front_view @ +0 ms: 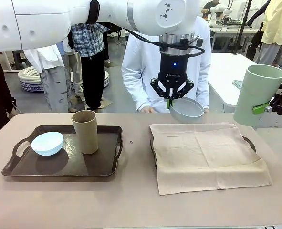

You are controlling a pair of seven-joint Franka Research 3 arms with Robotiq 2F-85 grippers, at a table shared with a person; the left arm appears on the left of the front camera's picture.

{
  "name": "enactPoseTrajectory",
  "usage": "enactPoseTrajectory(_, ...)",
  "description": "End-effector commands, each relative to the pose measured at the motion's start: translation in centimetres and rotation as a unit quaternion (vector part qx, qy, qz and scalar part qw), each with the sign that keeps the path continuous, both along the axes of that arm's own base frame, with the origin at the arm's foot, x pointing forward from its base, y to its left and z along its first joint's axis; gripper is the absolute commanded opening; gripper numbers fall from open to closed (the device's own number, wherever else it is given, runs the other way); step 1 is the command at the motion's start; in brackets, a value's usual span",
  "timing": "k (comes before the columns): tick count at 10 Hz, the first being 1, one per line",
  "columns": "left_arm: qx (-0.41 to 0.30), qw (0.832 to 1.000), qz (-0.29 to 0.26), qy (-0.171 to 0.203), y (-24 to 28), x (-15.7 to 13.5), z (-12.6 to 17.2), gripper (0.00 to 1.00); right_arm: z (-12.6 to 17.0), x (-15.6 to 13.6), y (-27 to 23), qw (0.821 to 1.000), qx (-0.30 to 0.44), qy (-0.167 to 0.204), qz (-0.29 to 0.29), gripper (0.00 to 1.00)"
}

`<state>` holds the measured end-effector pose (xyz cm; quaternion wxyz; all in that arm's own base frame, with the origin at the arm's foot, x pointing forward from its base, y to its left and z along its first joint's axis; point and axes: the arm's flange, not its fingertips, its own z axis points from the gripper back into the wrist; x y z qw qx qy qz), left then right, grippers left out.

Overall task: Set up a tray with a mat and arrange the tableware.
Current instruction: Place the Picnic Bowl and Reusable plastic cup back onto the Handle tray in front of the human's position.

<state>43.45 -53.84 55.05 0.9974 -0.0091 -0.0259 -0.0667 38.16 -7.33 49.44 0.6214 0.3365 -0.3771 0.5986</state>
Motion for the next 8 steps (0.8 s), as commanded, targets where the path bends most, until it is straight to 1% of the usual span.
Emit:
enactPoseTrajectory(1, -0.009, 1.000, 0.009, 0.007, 0.5, 1.0, -1.9, 0.04, -2.0, 1.0, -0.6, 1.000, 0.014, 0.018, 0.001, 0.82)
enactPoseTrajectory(2, -0.025, 0.999, 0.016, 0.013, 0.9, 1.8, -3.7, 0.04, -3.9, 1.6, -0.8, 0.999, 0.023, 0.028, 0.011, 0.82)
enactPoseTrajectory(4, -0.019, 0.999, 0.025, 0.010, 1.1, 2.2, -6.3, 0.04, -6.7, 2.4, -0.4, 0.998, 0.040, 0.028, 0.028, 0.82)
enactPoseTrajectory(6, -0.032, 0.999, 0.027, 0.013, 1.1, 2.7, -8.3, 0.04, -9.1, 3.1, 0.2, 0.998, 0.039, 0.026, 0.043, 0.82)
enactPoseTrajectory(8, -0.049, 0.999, 0.020, 0.007, 0.6, 2.9, -10.2, 0.04, -11.5, 3.9, 0.3, 0.997, 0.039, 0.025, 0.055, 0.82)
